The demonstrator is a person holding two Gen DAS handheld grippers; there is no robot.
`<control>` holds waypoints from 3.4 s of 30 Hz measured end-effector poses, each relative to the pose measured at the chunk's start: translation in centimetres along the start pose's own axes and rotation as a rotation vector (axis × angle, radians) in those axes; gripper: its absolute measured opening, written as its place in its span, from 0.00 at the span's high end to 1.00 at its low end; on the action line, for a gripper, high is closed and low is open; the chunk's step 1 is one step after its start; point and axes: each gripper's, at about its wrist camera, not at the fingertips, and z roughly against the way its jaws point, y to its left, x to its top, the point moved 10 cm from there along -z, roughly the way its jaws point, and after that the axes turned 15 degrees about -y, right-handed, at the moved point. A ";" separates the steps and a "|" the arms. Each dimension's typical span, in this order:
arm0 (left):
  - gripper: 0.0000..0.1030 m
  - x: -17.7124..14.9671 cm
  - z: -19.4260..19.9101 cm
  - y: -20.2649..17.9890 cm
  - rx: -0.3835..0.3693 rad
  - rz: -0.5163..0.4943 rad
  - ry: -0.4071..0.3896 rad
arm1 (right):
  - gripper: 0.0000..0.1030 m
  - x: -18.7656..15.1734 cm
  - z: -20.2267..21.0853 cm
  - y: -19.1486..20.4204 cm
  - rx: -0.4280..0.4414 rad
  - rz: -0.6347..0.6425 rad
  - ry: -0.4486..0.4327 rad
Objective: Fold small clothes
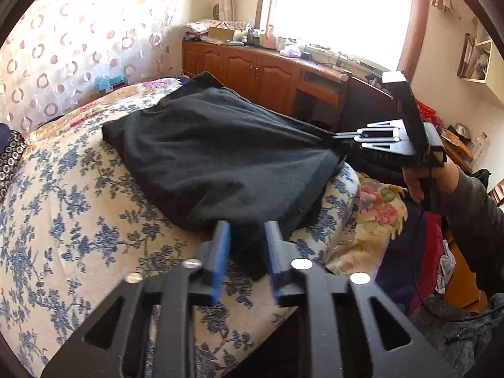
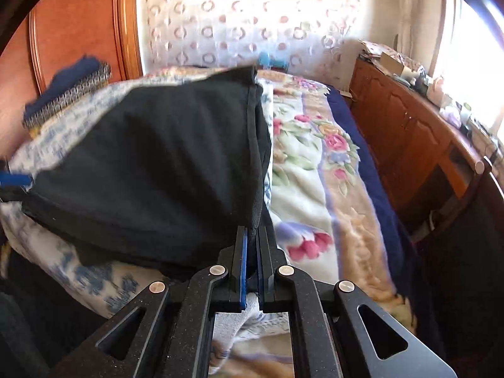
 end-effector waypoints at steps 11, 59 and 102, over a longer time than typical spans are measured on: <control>0.38 -0.8 -0.8 2.1 0.061 0.035 0.016 | 0.95 -0.1 0.3 -1.0 0.012 -0.080 -0.017; 0.95 0.8 0.9 -1.1 -0.022 -0.034 -0.068 | 0.92 2.3 3.6 -0.6 0.049 -0.158 -0.120; 0.29 9.5 -11.9 20.6 0.126 0.183 -0.043 | 0.82 18.6 -16.6 -0.2 0.088 -0.112 -0.144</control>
